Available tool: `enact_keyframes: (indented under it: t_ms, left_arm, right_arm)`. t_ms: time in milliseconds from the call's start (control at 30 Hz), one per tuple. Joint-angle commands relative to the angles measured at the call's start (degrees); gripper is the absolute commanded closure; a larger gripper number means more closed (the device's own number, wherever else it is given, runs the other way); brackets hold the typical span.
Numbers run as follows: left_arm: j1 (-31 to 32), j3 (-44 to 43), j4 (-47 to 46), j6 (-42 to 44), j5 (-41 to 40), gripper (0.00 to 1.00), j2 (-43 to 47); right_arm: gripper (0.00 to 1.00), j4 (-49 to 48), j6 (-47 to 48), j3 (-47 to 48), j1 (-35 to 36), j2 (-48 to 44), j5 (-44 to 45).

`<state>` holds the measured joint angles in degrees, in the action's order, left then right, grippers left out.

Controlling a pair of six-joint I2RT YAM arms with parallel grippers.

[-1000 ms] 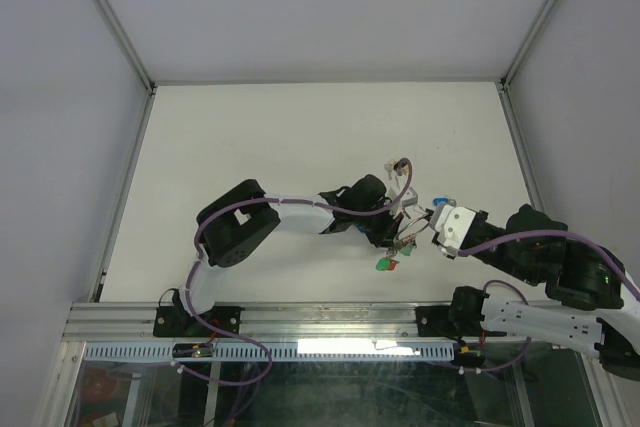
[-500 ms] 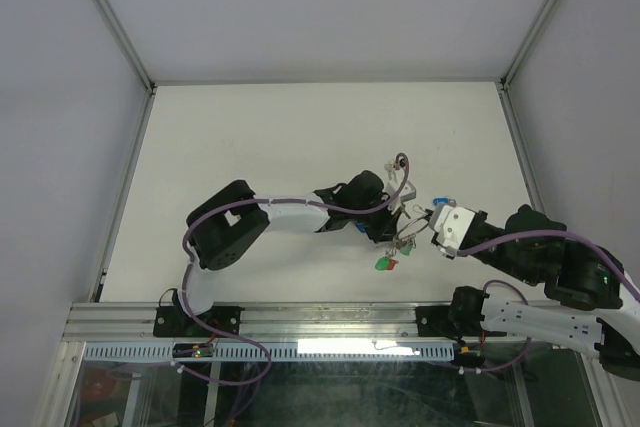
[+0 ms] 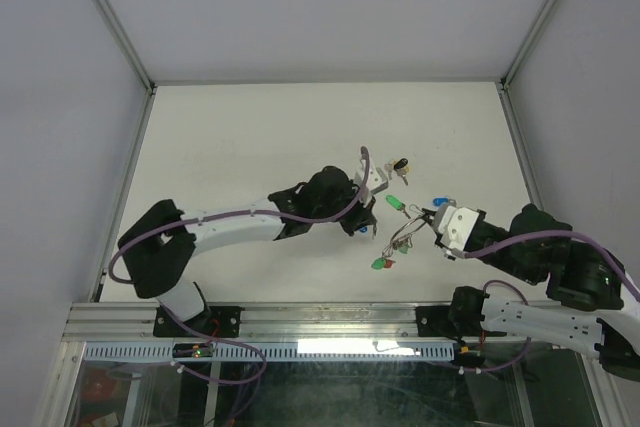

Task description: Put the keys on the keyring

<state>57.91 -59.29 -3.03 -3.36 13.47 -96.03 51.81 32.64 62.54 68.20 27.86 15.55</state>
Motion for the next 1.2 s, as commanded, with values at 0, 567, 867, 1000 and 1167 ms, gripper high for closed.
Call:
enact_keyframes:
  t_ms: [0,567,867,1000,1167]
  left_arm:
    - [-1.5,4.1,-1.0,5.5,-8.5,1.00,15.5]
    - [-7.4,-1.0,17.6,24.2,0.1,1.00,41.9]
    - [-7.5,-8.0,23.5,26.4,4.2,1.00,44.0]
    - [-7.5,-9.5,24.0,26.8,4.1,1.00,44.9]
    - [-7.5,-11.9,25.3,27.9,7.2,1.00,44.7]
  right_arm:
    - [1.00,-8.2,-0.8,2.2,0.4,2.3,-5.4]
    - [1.00,-14.7,14.1,11.4,0.4,20.1,-15.0]
    - [1.00,-16.6,16.7,12.9,0.4,24.0,-17.1]
    - [1.00,-24.0,21.8,7.1,0.5,21.4,-15.8]
    - [1.00,-31.8,30.1,0.7,0.9,19.3,-15.5]
